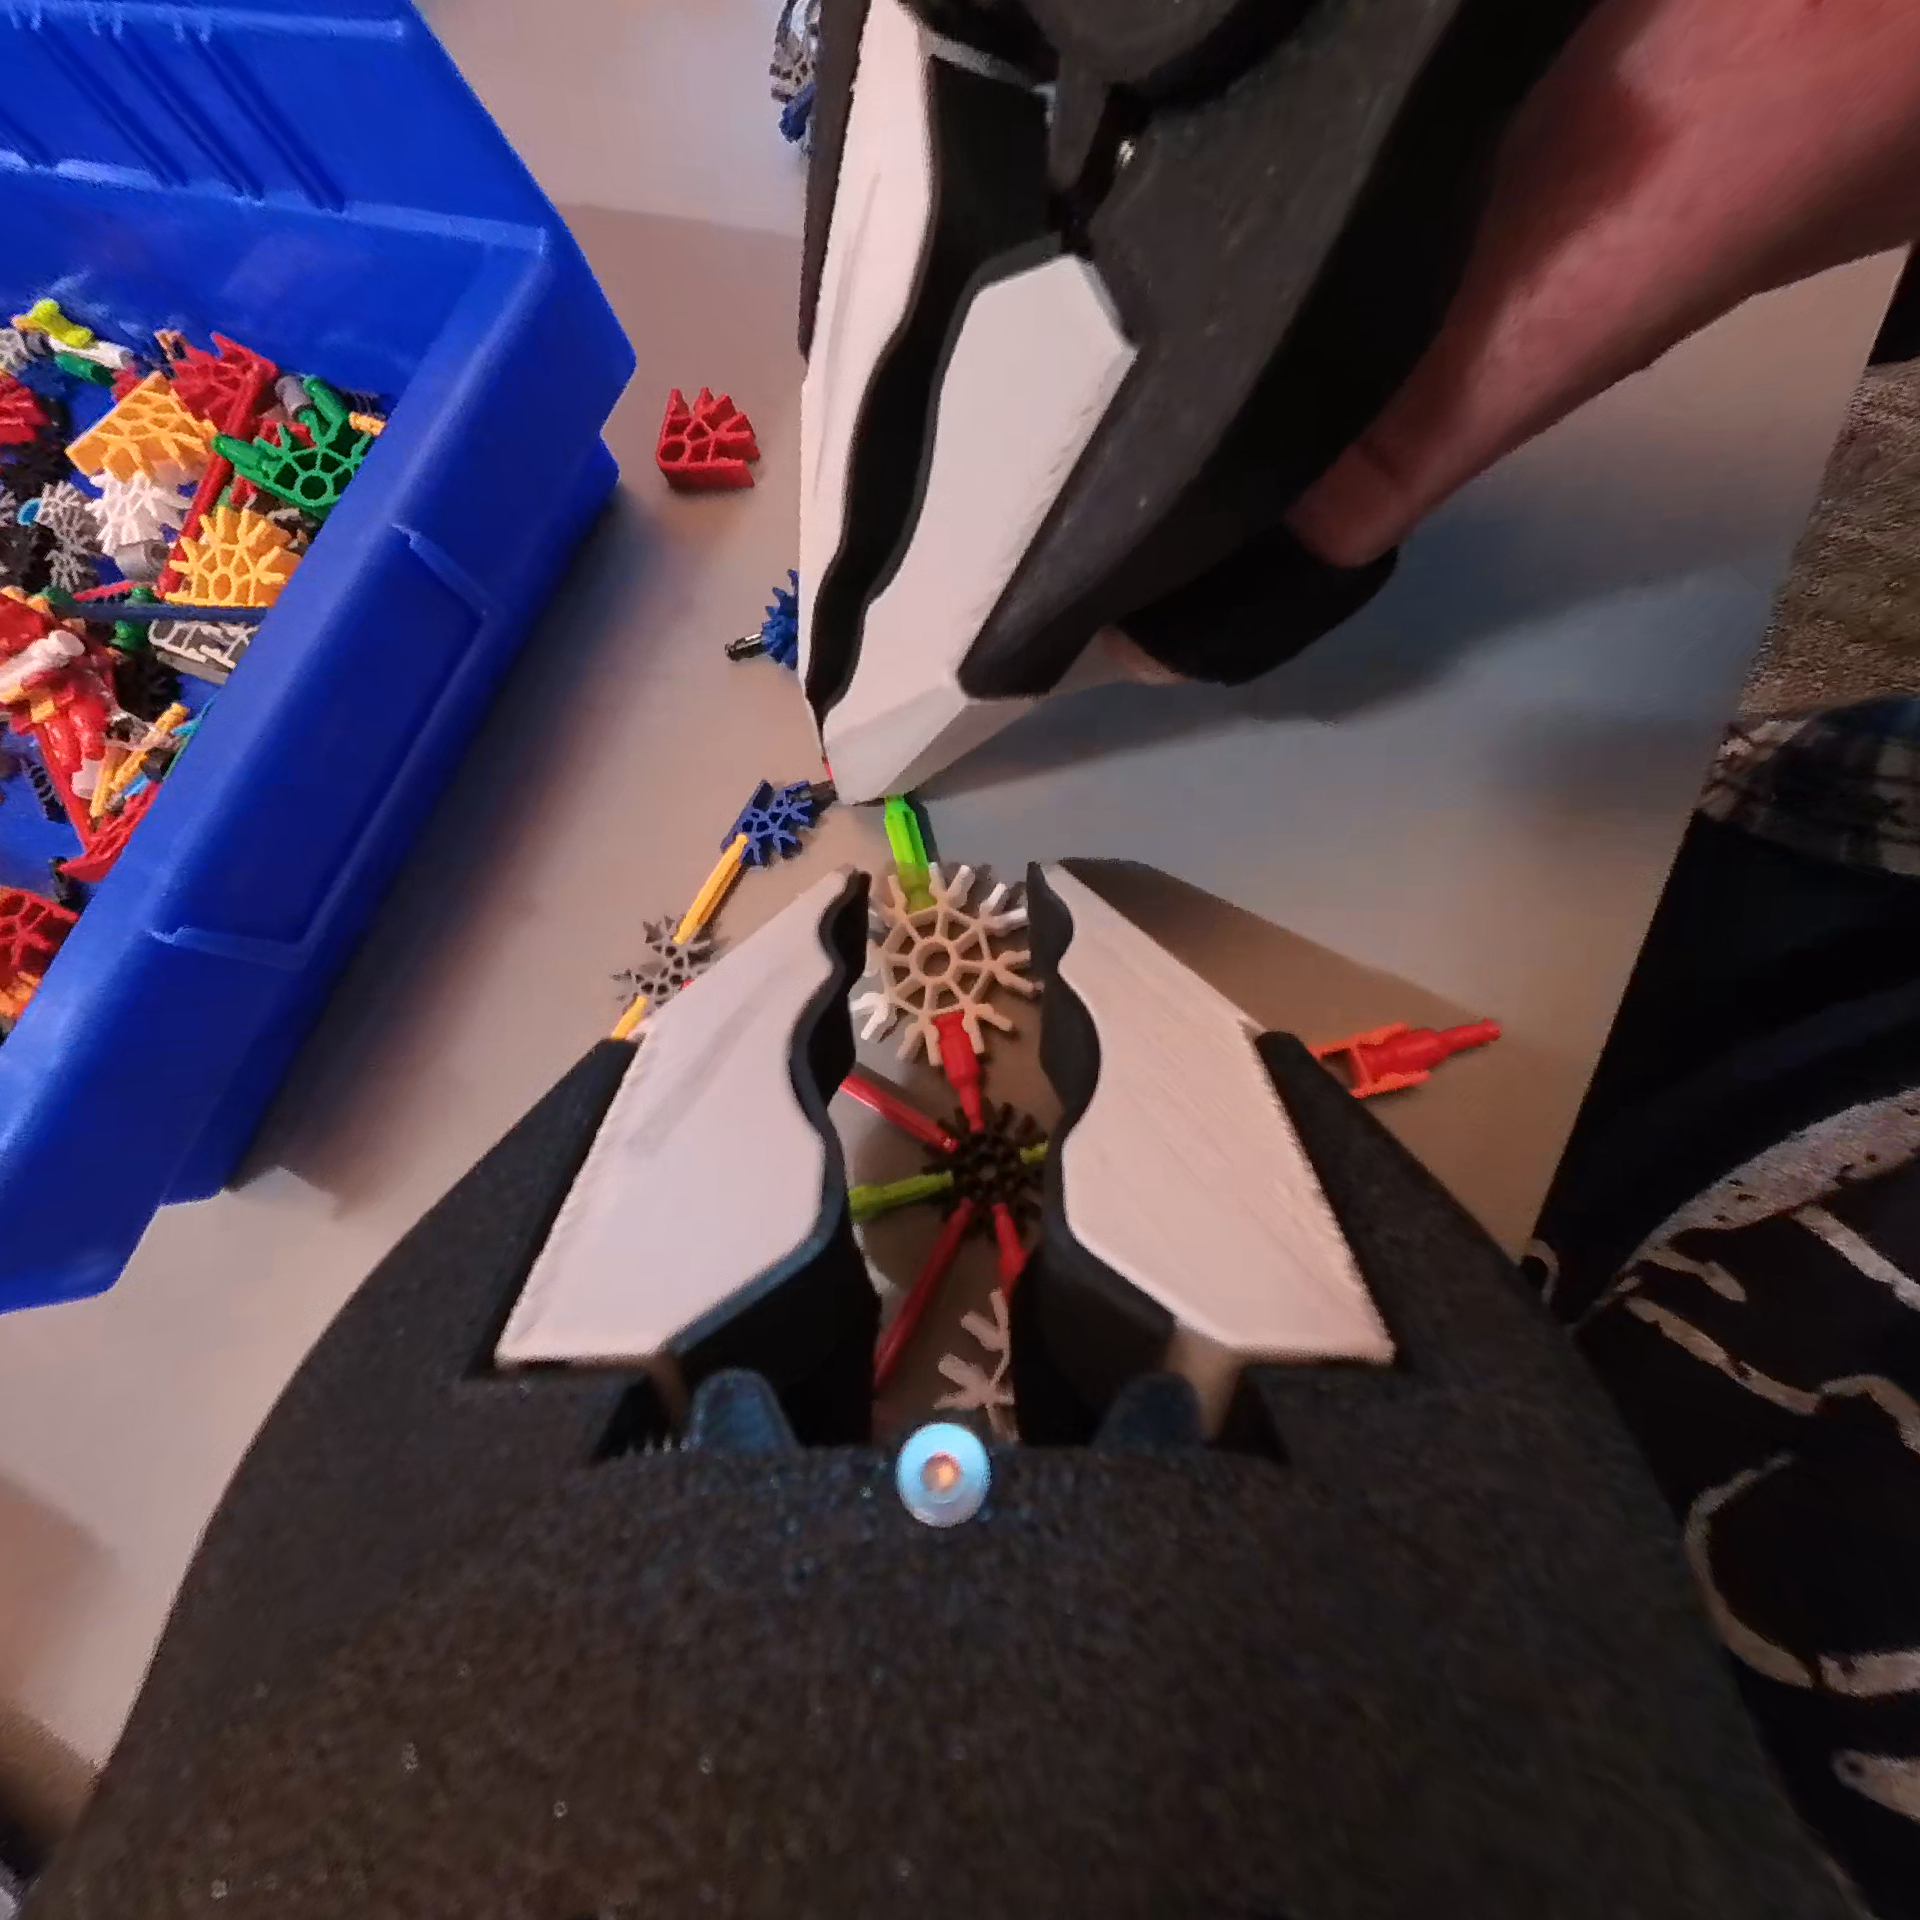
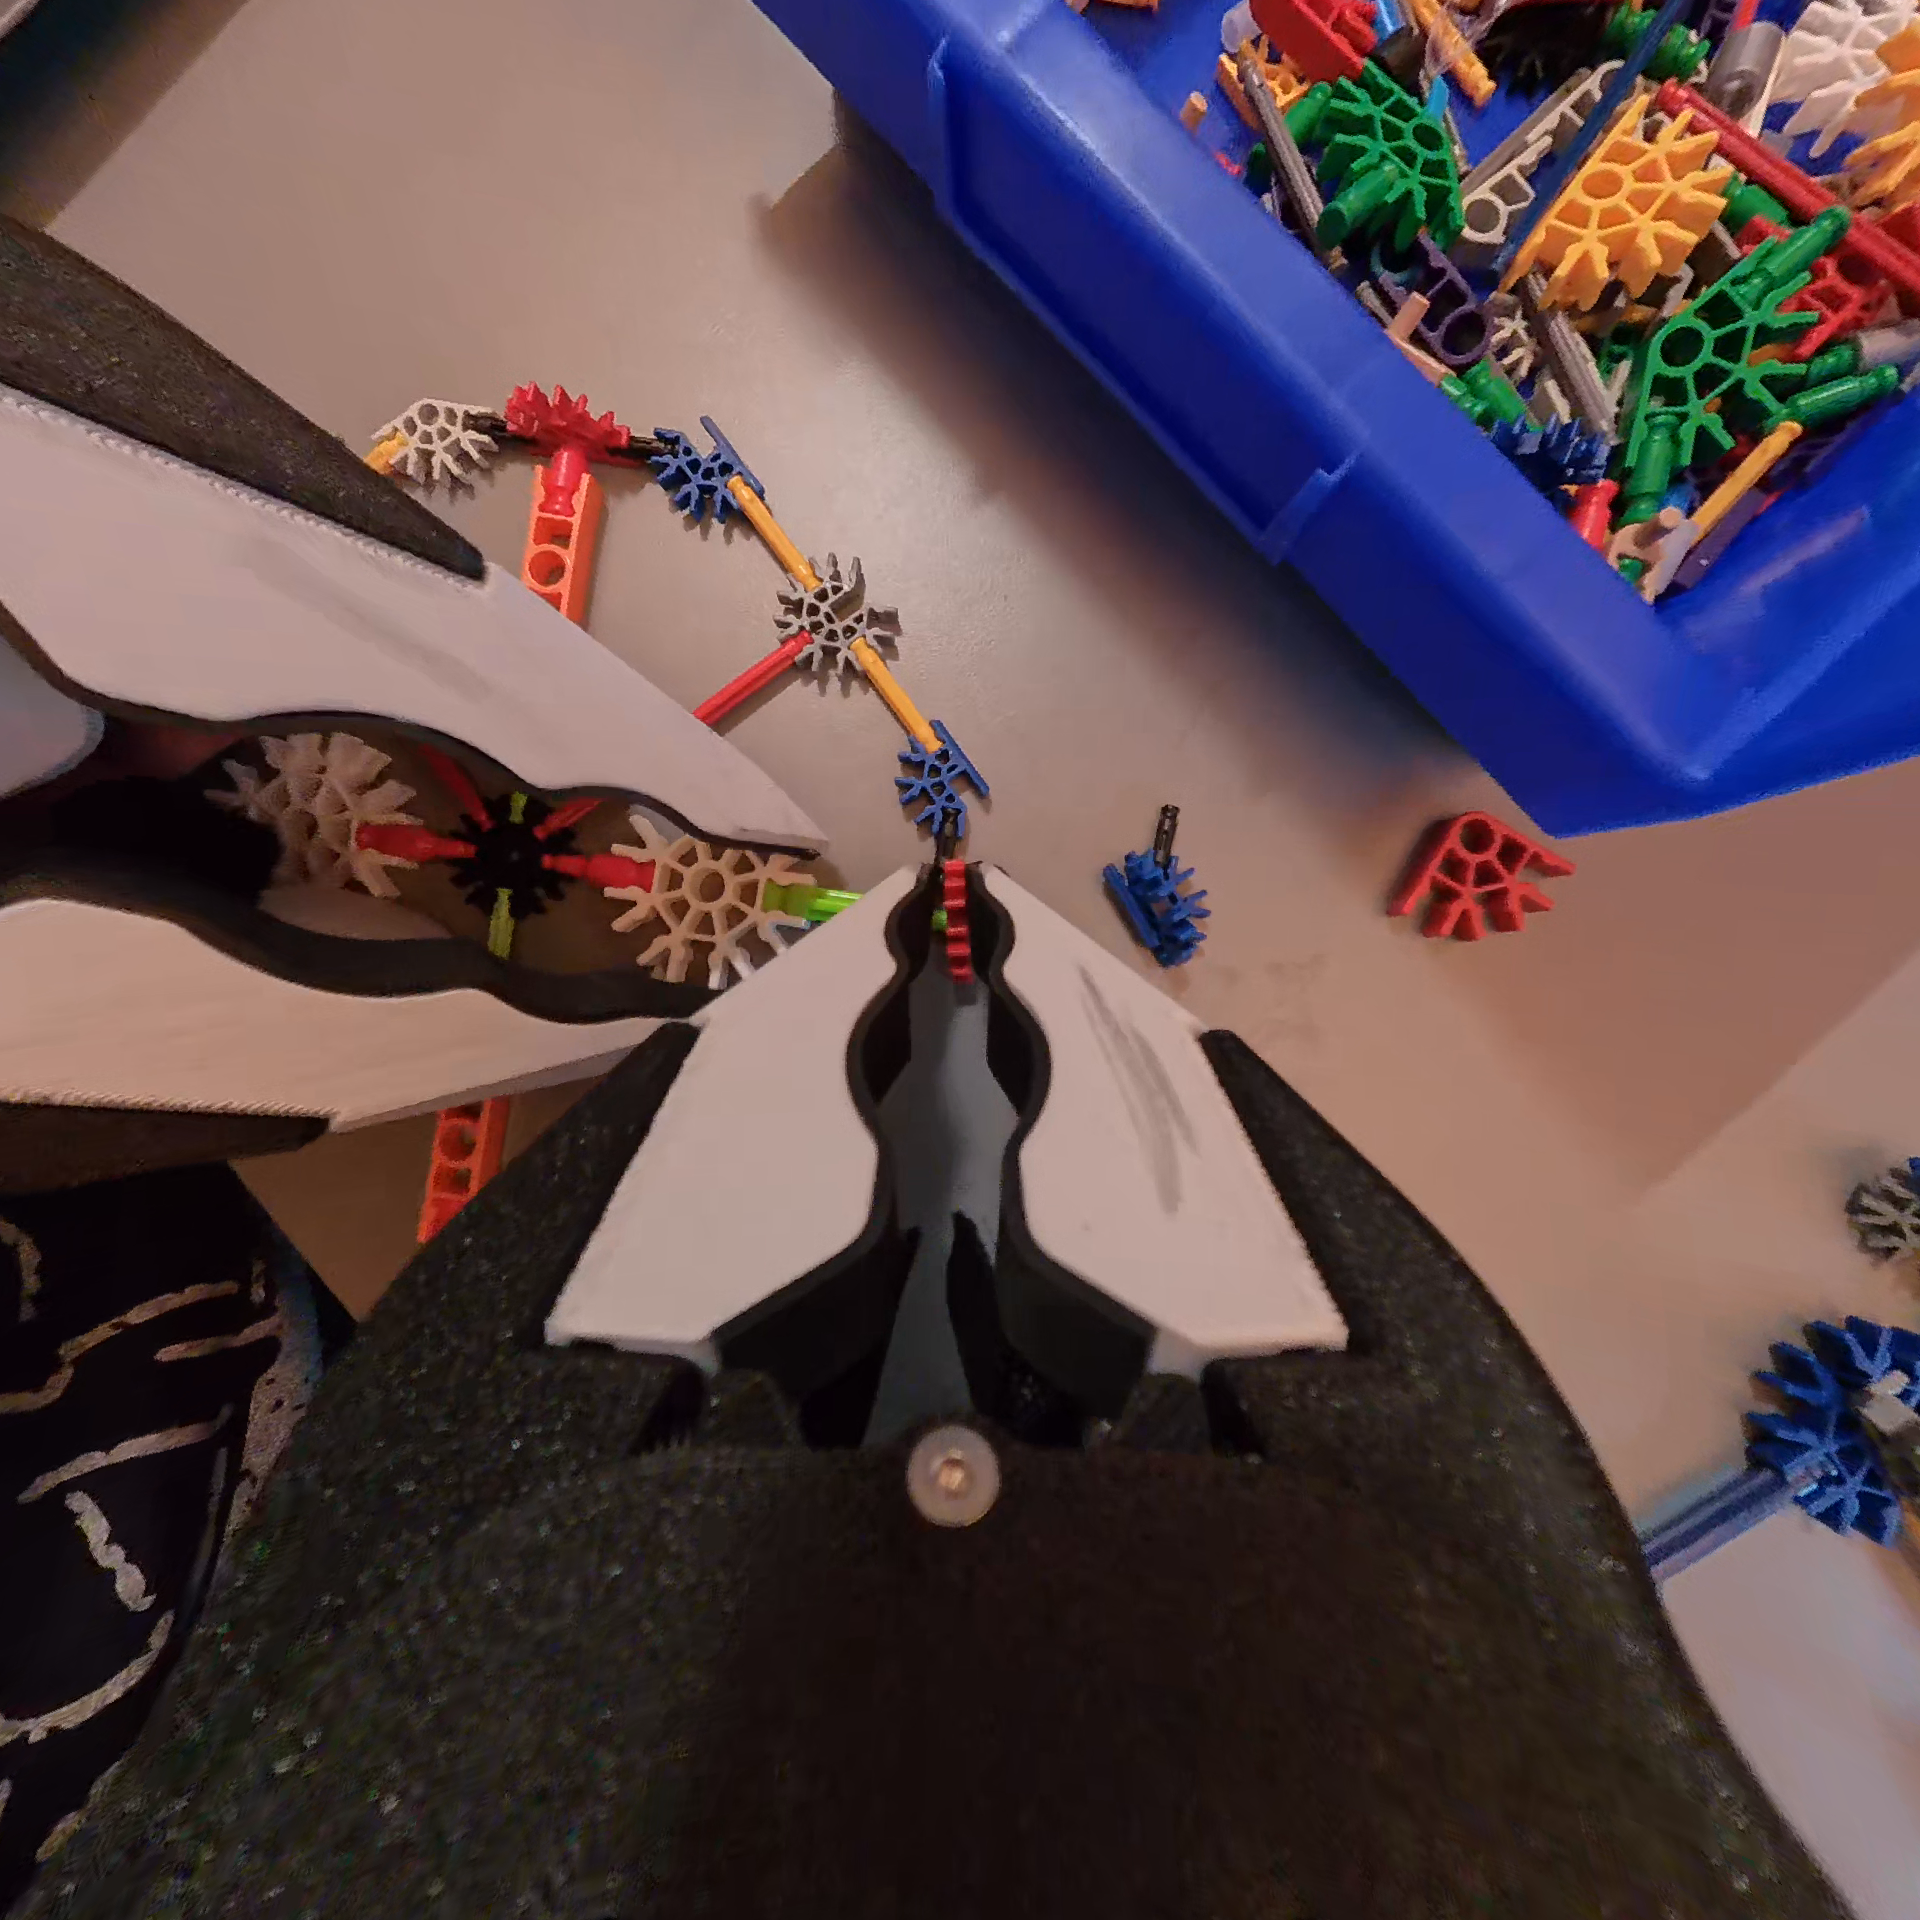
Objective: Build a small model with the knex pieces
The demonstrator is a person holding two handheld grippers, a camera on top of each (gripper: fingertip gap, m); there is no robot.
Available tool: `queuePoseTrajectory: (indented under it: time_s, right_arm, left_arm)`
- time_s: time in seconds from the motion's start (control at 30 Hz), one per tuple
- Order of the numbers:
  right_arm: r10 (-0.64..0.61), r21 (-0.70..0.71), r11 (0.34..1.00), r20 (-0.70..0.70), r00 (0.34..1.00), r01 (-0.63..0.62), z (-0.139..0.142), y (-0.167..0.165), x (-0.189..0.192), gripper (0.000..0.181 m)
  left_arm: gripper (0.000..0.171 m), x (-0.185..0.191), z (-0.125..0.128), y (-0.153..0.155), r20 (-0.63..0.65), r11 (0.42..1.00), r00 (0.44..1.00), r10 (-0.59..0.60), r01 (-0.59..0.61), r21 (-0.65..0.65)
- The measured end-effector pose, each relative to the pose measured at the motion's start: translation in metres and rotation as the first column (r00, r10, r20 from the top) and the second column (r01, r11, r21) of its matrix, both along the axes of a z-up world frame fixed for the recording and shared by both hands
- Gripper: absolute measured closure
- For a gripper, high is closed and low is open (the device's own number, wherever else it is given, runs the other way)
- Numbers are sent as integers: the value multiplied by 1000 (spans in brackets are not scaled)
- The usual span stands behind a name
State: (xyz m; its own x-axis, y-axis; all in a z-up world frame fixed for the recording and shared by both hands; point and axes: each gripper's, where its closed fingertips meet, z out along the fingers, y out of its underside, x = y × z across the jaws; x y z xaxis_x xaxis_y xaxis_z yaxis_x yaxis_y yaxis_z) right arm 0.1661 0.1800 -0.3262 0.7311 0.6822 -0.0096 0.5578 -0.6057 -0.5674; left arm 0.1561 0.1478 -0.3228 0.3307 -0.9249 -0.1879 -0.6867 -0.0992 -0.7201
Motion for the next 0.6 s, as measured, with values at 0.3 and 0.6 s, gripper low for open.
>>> queuePoseTrajectory:
  time_s: [0.3,0.6]
  right_arm:
    - [16,23,1000,18,1000,-16,0,1,-2,179]
    - [62,41,997,92,994,-66,0,1,-4,180]
  left_arm:
    - [143,2,0,-2,3,1000,1000,-19,19,-11]
    - [143,3,-1,-2,7,1000,1000,-19,19,-24]
